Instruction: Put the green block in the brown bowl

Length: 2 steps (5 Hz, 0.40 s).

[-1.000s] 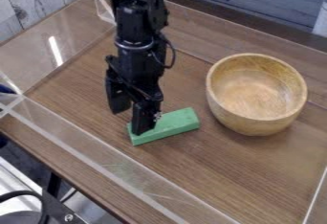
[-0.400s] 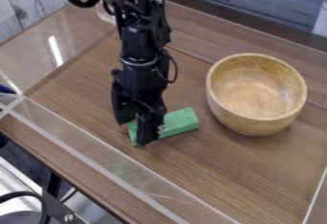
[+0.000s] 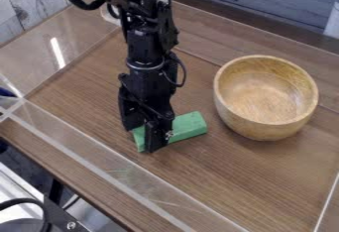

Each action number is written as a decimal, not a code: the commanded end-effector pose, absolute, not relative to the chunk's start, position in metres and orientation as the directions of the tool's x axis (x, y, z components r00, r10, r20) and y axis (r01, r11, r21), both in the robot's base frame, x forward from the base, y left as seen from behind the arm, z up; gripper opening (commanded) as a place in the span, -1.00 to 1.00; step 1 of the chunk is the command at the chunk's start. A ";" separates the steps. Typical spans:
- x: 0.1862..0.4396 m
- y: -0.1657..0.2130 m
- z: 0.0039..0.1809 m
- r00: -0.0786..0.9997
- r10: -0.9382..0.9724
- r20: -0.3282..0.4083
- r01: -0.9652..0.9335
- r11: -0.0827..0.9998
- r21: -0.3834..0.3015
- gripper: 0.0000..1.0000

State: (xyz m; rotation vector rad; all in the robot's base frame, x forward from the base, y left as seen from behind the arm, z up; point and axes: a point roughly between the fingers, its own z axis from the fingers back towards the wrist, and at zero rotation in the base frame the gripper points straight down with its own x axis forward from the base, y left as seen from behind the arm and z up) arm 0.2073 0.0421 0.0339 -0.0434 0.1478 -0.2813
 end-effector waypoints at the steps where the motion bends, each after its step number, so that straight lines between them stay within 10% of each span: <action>1: 0.213 0.042 0.048 0.956 -0.280 -0.088 0.277 0.960 -0.050 1.00; 2: 0.213 0.042 0.050 0.957 -0.279 -0.078 0.275 0.960 -0.055 1.00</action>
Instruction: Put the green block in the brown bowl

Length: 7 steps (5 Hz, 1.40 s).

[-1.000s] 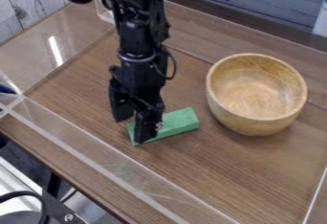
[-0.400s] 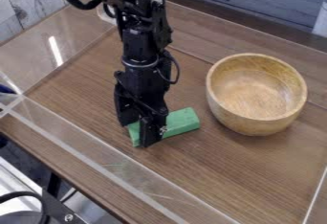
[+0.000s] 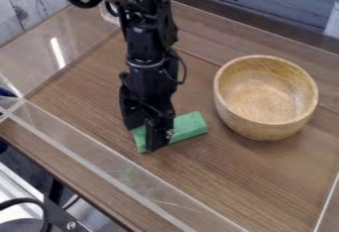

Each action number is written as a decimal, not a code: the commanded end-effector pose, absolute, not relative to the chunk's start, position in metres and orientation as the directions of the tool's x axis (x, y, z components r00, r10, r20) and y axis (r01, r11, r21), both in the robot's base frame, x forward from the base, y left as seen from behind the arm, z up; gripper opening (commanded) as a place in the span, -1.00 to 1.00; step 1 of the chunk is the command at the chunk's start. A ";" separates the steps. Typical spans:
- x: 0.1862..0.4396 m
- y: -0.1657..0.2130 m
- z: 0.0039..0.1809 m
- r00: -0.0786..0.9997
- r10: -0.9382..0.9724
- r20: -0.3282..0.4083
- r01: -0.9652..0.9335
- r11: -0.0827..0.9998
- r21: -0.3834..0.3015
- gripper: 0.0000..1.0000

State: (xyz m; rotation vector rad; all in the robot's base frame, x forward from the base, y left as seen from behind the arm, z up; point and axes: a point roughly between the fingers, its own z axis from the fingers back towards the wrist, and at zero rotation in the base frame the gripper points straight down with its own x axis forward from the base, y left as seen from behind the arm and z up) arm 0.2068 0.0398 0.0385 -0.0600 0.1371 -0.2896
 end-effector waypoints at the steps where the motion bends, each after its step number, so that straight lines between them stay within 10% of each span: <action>1: 0.212 0.043 0.050 0.958 -0.277 -0.075 0.273 0.960 -0.062 1.00; 6: 0.213 0.043 0.051 0.960 -0.270 -0.070 0.264 0.961 -0.083 1.00; 7: 0.214 0.042 0.049 0.962 -0.264 -0.068 0.258 0.962 -0.085 -1.00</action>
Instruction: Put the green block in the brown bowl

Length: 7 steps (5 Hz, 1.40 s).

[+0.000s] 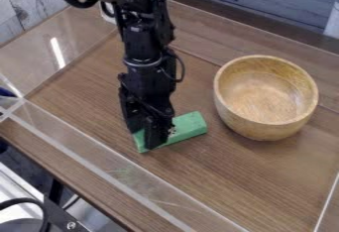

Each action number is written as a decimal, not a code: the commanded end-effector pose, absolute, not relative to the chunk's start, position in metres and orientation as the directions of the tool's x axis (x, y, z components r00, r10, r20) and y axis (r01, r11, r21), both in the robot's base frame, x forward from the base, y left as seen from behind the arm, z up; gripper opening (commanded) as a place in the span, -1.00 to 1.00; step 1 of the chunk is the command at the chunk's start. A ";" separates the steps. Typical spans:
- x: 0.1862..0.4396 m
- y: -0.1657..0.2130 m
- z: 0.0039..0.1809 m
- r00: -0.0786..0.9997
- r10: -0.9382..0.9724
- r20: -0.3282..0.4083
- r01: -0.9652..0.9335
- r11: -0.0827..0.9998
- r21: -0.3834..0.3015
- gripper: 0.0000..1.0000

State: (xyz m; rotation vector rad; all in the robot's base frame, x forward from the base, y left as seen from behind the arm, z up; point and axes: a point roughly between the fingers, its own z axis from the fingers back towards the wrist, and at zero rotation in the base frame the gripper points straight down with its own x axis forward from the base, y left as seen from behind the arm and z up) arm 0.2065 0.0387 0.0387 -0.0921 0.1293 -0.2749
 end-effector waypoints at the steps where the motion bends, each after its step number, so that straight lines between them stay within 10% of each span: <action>1: 0.215 0.042 0.050 0.964 -0.257 -0.063 0.251 0.964 -0.086 -1.00; 4: 0.226 0.043 0.091 0.974 -0.224 0.013 0.224 0.970 -0.089 -1.00; 5: 0.224 0.041 0.078 0.968 -0.251 0.007 0.251 0.964 -0.083 1.00; 7: 0.225 0.040 0.061 0.936 -0.353 -0.005 0.351 0.933 -0.084 1.00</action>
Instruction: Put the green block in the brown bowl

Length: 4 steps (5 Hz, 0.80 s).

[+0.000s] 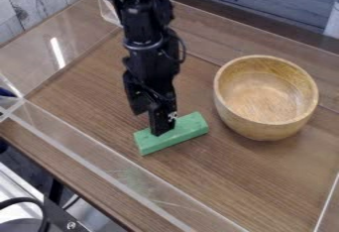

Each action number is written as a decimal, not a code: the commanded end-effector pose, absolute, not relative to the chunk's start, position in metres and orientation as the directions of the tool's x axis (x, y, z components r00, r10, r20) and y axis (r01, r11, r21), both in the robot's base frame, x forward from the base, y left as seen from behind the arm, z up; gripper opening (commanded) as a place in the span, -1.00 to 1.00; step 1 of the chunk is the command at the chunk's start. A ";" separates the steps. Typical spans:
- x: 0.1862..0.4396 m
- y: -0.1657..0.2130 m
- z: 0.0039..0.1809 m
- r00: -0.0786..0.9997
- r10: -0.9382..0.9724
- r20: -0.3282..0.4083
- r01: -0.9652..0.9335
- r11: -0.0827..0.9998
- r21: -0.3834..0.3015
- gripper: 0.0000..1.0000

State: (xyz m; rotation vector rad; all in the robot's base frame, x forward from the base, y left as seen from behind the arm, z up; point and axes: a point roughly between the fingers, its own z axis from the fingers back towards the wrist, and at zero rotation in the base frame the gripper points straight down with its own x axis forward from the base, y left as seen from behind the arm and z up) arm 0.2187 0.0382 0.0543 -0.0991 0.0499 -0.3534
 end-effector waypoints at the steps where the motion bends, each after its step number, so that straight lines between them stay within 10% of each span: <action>1: 0.227 0.039 0.050 0.927 -0.376 -0.013 0.374 0.924 -0.081 1.00; 3: 0.231 0.038 0.033 0.921 -0.388 -0.035 0.384 0.920 -0.082 1.00; 4: 0.232 0.038 0.030 0.923 -0.382 -0.037 0.378 0.922 -0.085 -1.00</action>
